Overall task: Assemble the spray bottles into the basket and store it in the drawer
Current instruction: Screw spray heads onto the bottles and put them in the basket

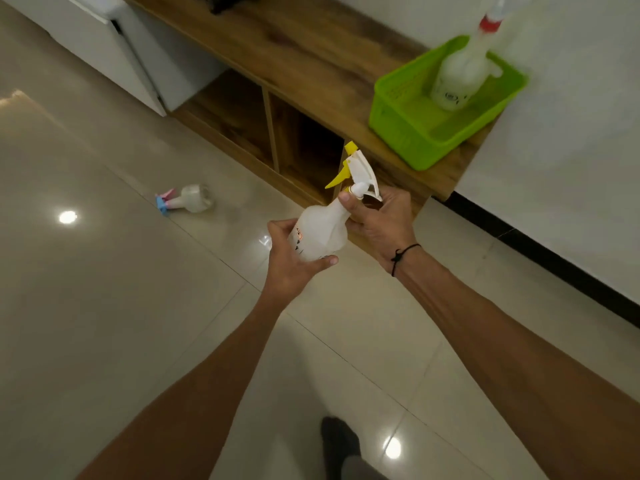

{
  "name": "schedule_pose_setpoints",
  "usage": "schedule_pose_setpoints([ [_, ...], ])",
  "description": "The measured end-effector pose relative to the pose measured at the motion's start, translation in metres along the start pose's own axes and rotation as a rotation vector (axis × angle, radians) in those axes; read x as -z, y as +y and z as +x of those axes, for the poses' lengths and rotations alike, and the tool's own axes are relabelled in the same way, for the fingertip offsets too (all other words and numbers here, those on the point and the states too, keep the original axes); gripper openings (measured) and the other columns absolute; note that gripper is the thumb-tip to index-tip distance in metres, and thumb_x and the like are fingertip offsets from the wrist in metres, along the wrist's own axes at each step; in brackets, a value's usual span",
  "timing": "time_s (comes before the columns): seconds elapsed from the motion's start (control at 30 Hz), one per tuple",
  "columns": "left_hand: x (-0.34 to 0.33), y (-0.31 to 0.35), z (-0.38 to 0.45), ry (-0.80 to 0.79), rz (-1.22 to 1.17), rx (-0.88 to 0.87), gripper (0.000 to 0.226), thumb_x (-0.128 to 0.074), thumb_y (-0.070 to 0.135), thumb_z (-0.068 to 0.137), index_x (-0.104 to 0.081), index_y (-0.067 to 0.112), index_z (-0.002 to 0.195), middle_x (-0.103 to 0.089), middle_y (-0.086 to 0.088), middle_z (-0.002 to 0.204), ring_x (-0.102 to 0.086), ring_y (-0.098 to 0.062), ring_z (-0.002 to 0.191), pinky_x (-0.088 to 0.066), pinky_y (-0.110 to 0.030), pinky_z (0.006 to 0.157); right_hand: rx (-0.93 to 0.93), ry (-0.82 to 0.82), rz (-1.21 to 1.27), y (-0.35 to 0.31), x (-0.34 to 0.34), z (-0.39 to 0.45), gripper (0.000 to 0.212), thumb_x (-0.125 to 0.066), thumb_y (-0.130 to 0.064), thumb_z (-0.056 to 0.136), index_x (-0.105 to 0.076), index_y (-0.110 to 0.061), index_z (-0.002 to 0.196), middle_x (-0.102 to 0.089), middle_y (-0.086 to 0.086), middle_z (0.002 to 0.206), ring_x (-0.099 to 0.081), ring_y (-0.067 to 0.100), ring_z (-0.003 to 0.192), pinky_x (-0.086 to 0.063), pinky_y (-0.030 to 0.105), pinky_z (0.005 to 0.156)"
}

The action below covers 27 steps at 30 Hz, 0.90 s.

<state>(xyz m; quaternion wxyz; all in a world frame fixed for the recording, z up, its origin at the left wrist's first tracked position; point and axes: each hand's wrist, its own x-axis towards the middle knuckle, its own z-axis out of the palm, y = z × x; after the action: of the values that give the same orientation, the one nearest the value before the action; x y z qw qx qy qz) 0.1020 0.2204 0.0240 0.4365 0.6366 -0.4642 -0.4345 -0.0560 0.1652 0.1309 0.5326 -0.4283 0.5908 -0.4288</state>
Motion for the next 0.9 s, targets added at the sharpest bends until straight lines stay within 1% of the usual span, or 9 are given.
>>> schedule_pose_setpoints([
  [0.17, 0.014, 0.116, 0.009, 0.075, 0.090, 0.009, 0.096, -0.100, 0.037, 0.059, -0.034, 0.035, 0.129, -0.048, 0.012, 0.133, -0.057, -0.016, 0.121, -0.062, -0.021, 0.084, -0.022, -0.053, -0.097, -0.112, 0.017, -0.003, 0.033, -0.084, -0.017, 0.085, -0.072, 0.006, 0.106, -0.074, 0.026, 0.101, -0.074, 0.042, 0.101, -0.061, 0.062, 0.085],
  [0.27, 0.010, 0.177, 0.021, 0.094, 0.153, 0.026, 0.096, -0.100, 0.038, 0.059, -0.039, 0.030, 0.133, -0.053, 0.008, 0.133, -0.059, -0.018, 0.121, -0.062, -0.034, 0.089, 0.002, -0.054, -0.165, -0.166, 0.026, 0.006, 0.020, -0.085, -0.016, 0.083, -0.071, -0.003, 0.089, -0.063, 0.010, 0.074, -0.065, 0.024, 0.074, -0.064, 0.045, 0.071],
  [0.33, 0.007, 0.211, 0.028, 0.093, 0.235, 0.002, 0.095, -0.099, 0.037, 0.059, -0.044, 0.024, 0.135, -0.054, 0.004, 0.134, -0.058, -0.020, 0.122, -0.060, -0.036, 0.090, 0.008, -0.034, -0.220, -0.196, 0.033, 0.014, 0.021, -0.087, -0.019, 0.082, -0.071, -0.006, 0.088, -0.062, 0.008, 0.076, -0.064, 0.024, 0.073, -0.064, 0.048, 0.069],
  [0.43, -0.001, 0.258, 0.040, 0.057, 0.386, -0.039, 0.094, -0.097, 0.041, 0.063, -0.049, 0.015, 0.140, -0.054, -0.004, 0.138, -0.050, -0.020, 0.125, -0.054, -0.035, 0.091, 0.035, 0.009, -0.305, -0.237, 0.047, 0.027, 0.027, -0.087, -0.024, 0.081, -0.071, -0.007, 0.094, -0.068, 0.008, 0.086, -0.071, 0.038, 0.092, -0.061, 0.058, 0.078],
  [0.57, -0.017, 0.313, 0.064, 0.018, 0.375, 0.020, 0.092, -0.090, 0.051, 0.073, -0.048, 0.013, 0.144, -0.052, -0.007, 0.140, -0.044, -0.015, 0.122, -0.053, -0.034, 0.094, 0.059, 0.083, -0.353, -0.281, 0.064, 0.050, 0.037, -0.086, -0.025, 0.082, -0.068, 0.002, 0.100, -0.071, 0.026, 0.099, -0.070, 0.045, 0.095, -0.058, 0.060, 0.078],
  [0.63, -0.030, 0.332, 0.079, -0.035, 0.292, 0.093, 0.086, -0.085, 0.051, 0.080, -0.046, 0.013, 0.148, -0.051, -0.009, 0.141, -0.044, -0.019, 0.128, -0.054, -0.041, 0.102, 0.066, 0.110, -0.397, -0.294, 0.073, 0.065, 0.035, -0.085, -0.025, 0.083, -0.065, 0.002, 0.094, -0.071, 0.027, 0.099, -0.071, 0.043, 0.094, -0.059, 0.054, 0.079],
  [0.77, -0.059, 0.346, 0.117, -0.084, 0.203, 0.178, 0.071, -0.077, 0.042, 0.091, -0.046, 0.015, 0.150, -0.051, -0.012, 0.141, -0.051, -0.028, 0.131, -0.052, -0.048, 0.106, 0.079, 0.147, -0.440, -0.299, 0.085, 0.098, 0.022, -0.083, -0.020, 0.084, -0.065, -0.009, 0.090, -0.064, -0.003, 0.081, -0.066, 0.027, 0.088, -0.052, 0.036, 0.075],
  [0.83, -0.075, 0.342, 0.132, -0.114, 0.178, 0.216, 0.068, -0.076, 0.034, 0.092, -0.047, 0.016, 0.150, -0.053, -0.013, 0.140, -0.057, -0.032, 0.129, -0.054, -0.052, 0.104, 0.054, 0.160, -0.452, -0.290, 0.092, 0.115, 0.021, -0.082, -0.017, 0.085, -0.066, -0.005, 0.094, -0.063, -0.003, 0.085, -0.063, 0.022, 0.087, -0.051, 0.033, 0.078],
  [0.9, -0.090, 0.334, 0.145, -0.134, 0.190, 0.240, 0.066, -0.075, 0.030, 0.093, -0.048, 0.016, 0.151, -0.056, -0.013, 0.142, -0.057, -0.031, 0.130, -0.054, -0.048, 0.105, 0.002, 0.186, -0.453, -0.278, 0.101, 0.131, 0.024, -0.081, -0.015, 0.086, -0.070, -0.001, 0.101, -0.065, 0.002, 0.093, -0.062, 0.020, 0.089, -0.049, 0.031, 0.078],
])
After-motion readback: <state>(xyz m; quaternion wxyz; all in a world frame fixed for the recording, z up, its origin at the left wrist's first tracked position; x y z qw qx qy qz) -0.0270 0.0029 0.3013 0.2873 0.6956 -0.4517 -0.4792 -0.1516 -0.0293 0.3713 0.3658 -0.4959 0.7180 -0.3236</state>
